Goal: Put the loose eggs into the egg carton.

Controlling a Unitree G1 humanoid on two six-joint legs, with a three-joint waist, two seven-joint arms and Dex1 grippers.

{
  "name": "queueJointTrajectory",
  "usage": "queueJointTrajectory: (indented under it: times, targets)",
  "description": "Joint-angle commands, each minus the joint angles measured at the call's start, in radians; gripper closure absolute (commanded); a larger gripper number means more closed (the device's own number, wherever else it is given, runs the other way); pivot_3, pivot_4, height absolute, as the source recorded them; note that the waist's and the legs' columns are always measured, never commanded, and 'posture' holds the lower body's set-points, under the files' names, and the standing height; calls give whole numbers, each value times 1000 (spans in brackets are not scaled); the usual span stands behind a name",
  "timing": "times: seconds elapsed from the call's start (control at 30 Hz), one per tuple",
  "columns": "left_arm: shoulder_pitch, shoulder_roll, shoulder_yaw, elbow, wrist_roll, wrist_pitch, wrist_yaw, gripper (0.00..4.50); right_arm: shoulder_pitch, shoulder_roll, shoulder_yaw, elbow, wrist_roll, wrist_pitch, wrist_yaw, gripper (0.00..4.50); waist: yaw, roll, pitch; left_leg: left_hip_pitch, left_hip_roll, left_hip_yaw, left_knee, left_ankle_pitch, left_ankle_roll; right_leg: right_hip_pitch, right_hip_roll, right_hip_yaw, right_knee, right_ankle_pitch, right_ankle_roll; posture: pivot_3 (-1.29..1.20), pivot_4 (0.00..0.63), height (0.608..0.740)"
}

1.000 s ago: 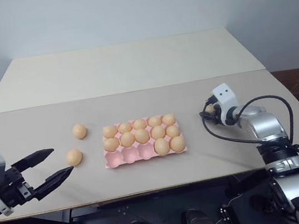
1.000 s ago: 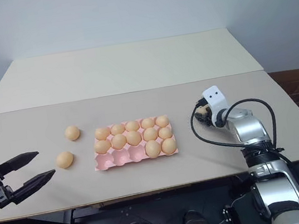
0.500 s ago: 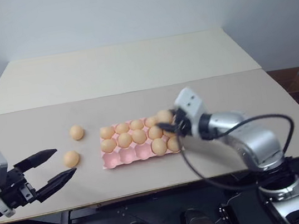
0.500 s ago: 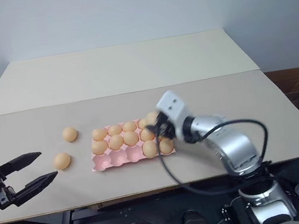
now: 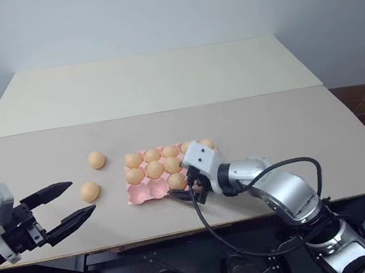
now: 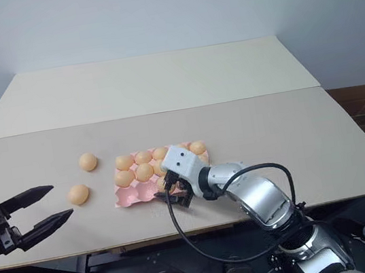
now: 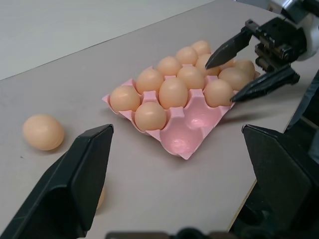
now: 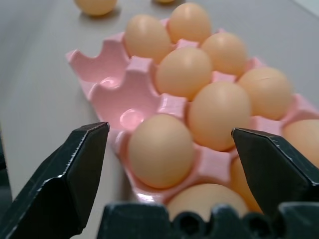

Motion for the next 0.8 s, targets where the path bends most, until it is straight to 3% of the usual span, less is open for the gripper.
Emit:
queueJointTrajectory:
  times: [0.03,0.23,0.43,0.57,0.67,0.8]
  targets:
    - [-8,10,7,-5,9,-24,3,0,-1,-65,-182,-109,88,-6,58,38,1,0,0,0,0,0,0,0,0,0,0,0,0,0,0,0,150,740]
    - [26,-8,42,11,29,-33,0,0,158,-268,-455,-71,202,-191,283,38,1,-1,0,-1,0,0,0,-1,1,2,0,-1,-4,0,1,0,150,740]
    - [52,-35,52,29,63,-51,33,0,330,-423,-582,66,212,-420,492,38,-3,-1,0,2,0,0,0,-1,1,4,0,0,-3,-4,1,0,150,740]
    - [39,-23,36,1,40,76,157,0,349,-428,-592,97,217,-449,488,38,-4,-1,0,7,1,0,0,-1,1,7,1,1,-2,-6,3,0,150,740]
    - [-36,-30,-41,-38,79,208,372,0,342,-416,-583,91,222,-452,475,38,2,-1,0,8,1,-1,0,0,1,8,1,1,-1,-6,3,0,150,740]
    - [-166,-107,-175,-73,129,389,653,0,333,-418,-567,90,217,-459,474,38,10,-1,0,7,-1,-1,0,0,1,9,0,1,-2,-4,7,0,150,740]
